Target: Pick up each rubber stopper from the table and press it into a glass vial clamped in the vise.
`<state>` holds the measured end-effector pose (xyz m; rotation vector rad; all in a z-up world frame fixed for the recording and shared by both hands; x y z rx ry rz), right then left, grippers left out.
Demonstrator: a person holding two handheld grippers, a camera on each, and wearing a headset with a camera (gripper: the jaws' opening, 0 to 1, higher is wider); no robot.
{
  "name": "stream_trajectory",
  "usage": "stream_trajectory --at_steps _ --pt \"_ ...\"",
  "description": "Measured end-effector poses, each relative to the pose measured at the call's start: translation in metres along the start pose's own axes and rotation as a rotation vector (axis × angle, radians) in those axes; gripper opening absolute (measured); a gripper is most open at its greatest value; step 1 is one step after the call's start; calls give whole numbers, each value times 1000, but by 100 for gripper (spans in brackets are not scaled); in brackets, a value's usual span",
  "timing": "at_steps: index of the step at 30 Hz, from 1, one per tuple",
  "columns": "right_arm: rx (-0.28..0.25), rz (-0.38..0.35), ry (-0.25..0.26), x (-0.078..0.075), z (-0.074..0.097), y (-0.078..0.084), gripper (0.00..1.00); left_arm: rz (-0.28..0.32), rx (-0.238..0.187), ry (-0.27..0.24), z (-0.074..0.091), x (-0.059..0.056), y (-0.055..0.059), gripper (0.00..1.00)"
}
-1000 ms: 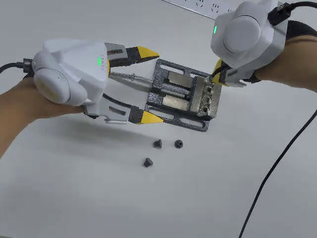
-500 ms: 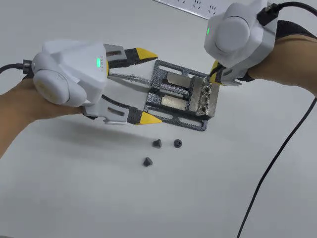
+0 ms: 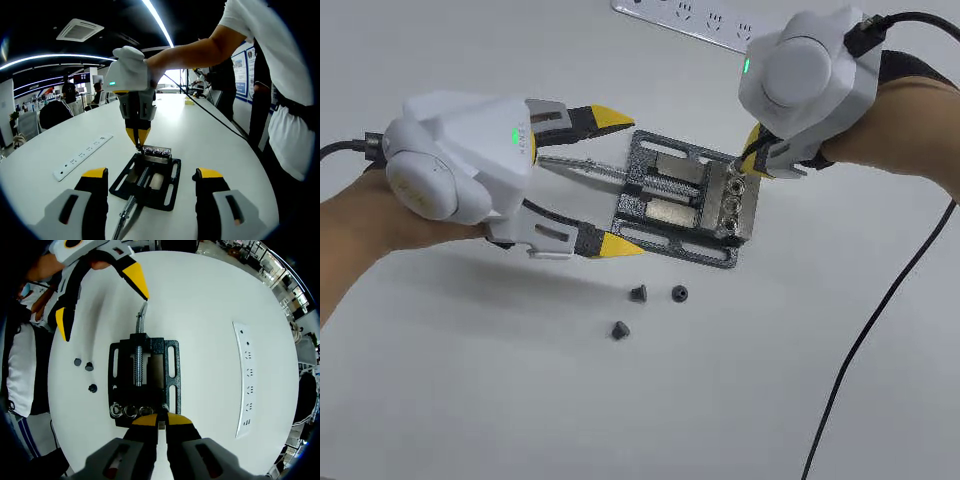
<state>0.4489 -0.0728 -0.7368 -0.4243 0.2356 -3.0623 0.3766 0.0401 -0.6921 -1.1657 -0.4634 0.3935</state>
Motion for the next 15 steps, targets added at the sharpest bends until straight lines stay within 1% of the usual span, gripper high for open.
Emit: stream_trajectory --at_steps 10,15 --pt "-2 4 14 0 -1 0 5 -14 5 -12 6 -3 -7 69" --pt "-23 -10 18 1 -1 0 5 -16 9 -21 11 -4 -8 69"
Point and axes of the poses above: the centre of the closed fingertips' face, and the gripper's own axes: z roughly backward along the fingers, x roughly to its left, y roughly out of its underside, the point moved 2 cm from there along z, roughly backward along the fingers, and after that the axes turned 15 degrees about -y, right-handed, at the moved point
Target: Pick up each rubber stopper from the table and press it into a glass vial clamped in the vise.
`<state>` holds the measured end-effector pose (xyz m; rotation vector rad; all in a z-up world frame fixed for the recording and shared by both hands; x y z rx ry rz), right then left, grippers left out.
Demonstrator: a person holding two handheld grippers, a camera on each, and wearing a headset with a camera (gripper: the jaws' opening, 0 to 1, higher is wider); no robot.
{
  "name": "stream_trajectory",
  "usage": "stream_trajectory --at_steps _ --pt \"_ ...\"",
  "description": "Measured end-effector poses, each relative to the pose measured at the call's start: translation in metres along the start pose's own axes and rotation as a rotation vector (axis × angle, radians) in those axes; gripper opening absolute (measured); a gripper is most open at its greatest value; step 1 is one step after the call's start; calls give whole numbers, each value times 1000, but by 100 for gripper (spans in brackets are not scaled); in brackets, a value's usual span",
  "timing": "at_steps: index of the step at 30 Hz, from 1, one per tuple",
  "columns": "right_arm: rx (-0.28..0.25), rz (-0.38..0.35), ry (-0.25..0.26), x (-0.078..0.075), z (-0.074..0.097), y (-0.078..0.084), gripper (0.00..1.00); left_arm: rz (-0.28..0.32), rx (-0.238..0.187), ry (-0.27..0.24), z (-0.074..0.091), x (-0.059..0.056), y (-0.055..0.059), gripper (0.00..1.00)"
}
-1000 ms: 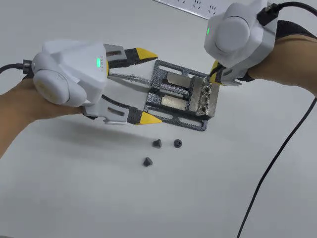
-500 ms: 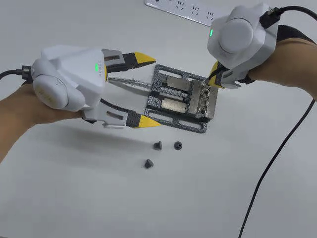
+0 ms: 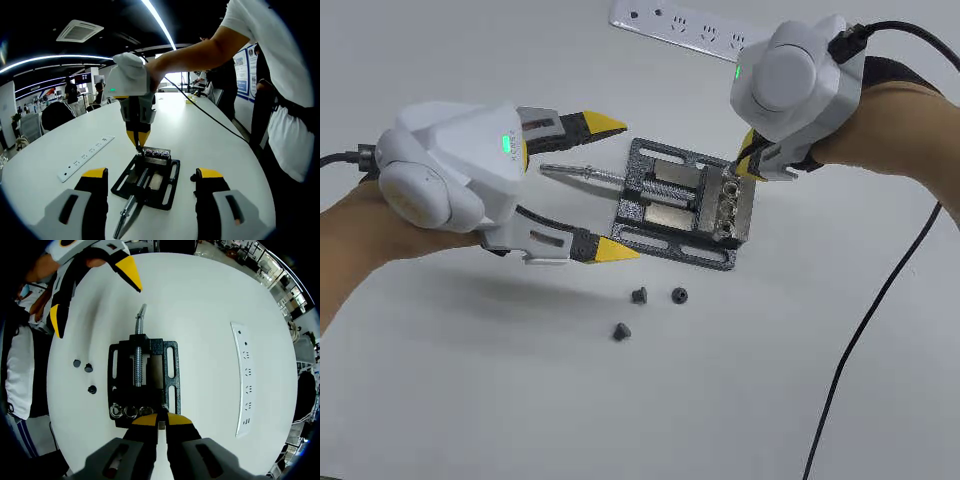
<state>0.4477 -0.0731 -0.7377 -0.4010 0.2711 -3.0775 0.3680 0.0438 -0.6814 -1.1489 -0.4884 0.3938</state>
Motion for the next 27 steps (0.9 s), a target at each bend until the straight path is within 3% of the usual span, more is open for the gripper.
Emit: stream_trajectory --at_steps 4,14,17,20,22,27 --pt "-41 -15 11 0 1 1 5 -2 5 -5 3 -1 -1 69" --pt "-214 -94 83 7 3 9 6 -5 18 -7 10 -8 -4 70" --pt "-319 -132 111 12 6 7 6 -4 20 -9 11 -11 -5 70" --pt "-374 -145 147 16 12 8 7 -4 23 -9 13 -13 -6 70" --pt "-438 -170 153 21 15 5 8 -3 25 -10 15 -15 -6 70" --pt "-522 -190 179 34 22 1 10 -2 24 -14 18 -19 -9 70"
Point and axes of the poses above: the centre of the closed fingertips' face, and the gripper's own axes: z roughly backward along the fingers, x roughly to its left, y roughly out of its underside, the point moved 2 cm from there along z, roughly backward along the fingers, and after that the axes turned 15 degrees about -y, right-handed, at the moved point
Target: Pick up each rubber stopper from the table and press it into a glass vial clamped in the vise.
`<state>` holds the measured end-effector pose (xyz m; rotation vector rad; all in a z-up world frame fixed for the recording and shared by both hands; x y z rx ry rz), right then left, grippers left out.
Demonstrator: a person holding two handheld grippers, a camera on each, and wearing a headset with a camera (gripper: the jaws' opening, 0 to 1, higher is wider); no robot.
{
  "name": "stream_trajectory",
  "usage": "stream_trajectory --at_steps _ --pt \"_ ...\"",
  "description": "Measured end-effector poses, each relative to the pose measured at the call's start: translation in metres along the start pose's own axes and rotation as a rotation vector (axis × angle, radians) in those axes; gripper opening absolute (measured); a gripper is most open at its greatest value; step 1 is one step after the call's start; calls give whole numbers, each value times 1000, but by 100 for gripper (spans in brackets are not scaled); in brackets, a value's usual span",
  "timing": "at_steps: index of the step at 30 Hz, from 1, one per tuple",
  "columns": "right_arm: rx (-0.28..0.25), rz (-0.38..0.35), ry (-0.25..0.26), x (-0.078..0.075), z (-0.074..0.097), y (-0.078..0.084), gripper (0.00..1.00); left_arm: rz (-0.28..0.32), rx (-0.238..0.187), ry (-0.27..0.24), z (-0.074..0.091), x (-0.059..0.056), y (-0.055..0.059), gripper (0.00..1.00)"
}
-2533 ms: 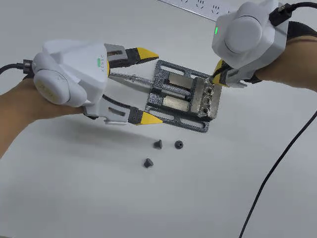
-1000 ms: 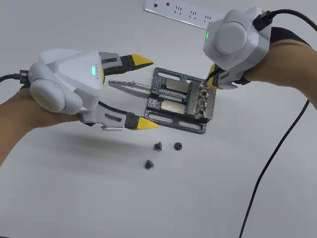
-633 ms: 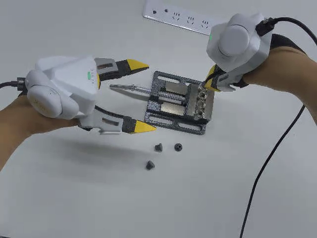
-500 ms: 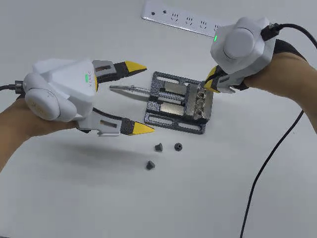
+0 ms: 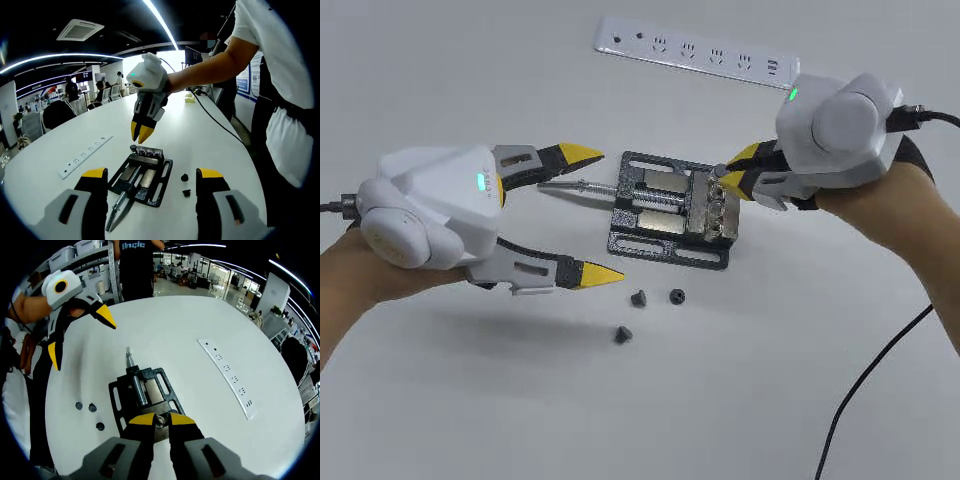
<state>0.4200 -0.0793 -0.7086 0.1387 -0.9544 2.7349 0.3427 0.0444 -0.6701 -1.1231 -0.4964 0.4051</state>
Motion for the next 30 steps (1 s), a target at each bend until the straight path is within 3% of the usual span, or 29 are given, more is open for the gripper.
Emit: stream_trajectory --at_steps 6,14,25,30 --pt "-92 -26 22 19 5 -6 11 4 -5 -3 5 -6 -3 70" --pt "-123 -32 33 45 9 -4 12 8 -1 1 10 -17 -4 70" --pt "-161 -53 36 65 8 2 15 20 1 11 13 -28 -1 70" --pt "-167 -54 14 75 1 4 17 31 9 11 16 -33 5 70"
Point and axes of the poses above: the centre of the closed fingertips' face, and the gripper's own axes: z roughly backward along the fingers, x roughly to its left, y roughly out of its underside, the point moved 2 cm from there along z, roughly backward along the fingers, and after that the axes turned 15 degrees about -y, right-handed, at the moved point
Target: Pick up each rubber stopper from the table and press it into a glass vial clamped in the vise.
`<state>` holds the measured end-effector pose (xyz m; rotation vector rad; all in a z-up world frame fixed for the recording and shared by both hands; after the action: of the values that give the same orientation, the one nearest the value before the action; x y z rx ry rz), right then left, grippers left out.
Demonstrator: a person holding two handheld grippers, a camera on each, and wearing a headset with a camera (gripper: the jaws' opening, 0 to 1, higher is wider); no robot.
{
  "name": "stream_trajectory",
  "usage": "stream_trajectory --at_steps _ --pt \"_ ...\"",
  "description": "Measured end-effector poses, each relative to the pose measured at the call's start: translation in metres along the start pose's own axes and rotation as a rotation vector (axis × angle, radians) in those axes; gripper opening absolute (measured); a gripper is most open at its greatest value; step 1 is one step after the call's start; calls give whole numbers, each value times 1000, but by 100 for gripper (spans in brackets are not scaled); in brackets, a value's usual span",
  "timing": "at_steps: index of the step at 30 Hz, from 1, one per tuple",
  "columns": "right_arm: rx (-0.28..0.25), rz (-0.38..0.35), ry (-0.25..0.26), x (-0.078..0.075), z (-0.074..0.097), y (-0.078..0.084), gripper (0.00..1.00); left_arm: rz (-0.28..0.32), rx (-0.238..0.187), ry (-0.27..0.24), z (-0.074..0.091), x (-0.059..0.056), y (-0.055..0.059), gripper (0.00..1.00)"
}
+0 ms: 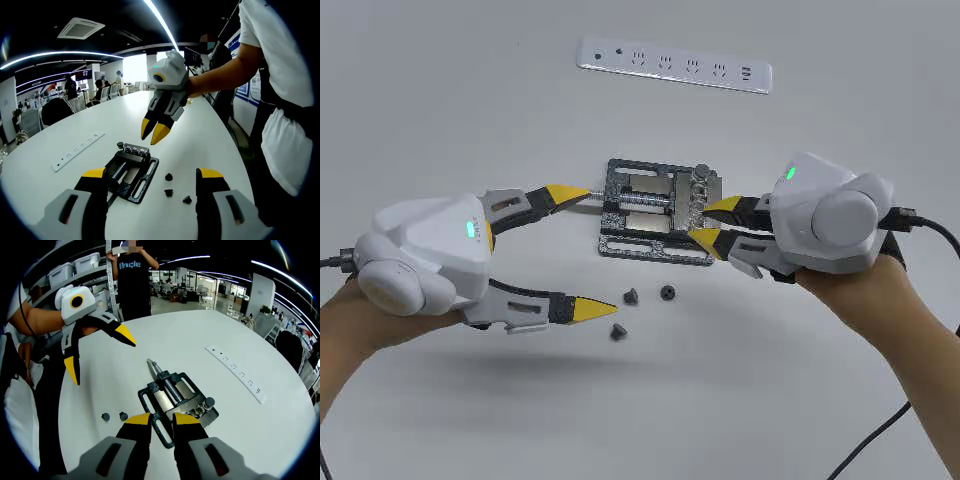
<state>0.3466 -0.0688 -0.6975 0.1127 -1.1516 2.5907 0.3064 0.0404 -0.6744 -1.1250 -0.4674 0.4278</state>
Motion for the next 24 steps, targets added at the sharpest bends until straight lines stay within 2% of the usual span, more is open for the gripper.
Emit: stream_trajectory --at_steps 2,8,16,21,24 --pt "1 0 -6 2 -3 4 18 4 3 -1 2 -2 2 70" --pt "-5 33 -64 21 -12 9 22 20 13 -4 8 -6 10 70" --pt "-1 73 -177 42 -24 17 25 32 18 -1 15 -10 17 69" --pt "28 98 -250 54 -30 26 25 35 31 -2 18 -13 25 70" --pt "44 142 -308 62 -34 31 26 37 40 -7 21 -15 29 71"
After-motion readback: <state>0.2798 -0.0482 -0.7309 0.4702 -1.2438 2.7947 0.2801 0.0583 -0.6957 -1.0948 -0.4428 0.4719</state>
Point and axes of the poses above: the centre of the closed fingertips' face, and the gripper's own axes: z roughly backward along the fingers, x roughly to its left, y roughly out of its underside, the point moved 2 cm from there along z, roughly backward along the fingers, and after that the axes turned 15 degrees about -y, right-handed, at the moved point
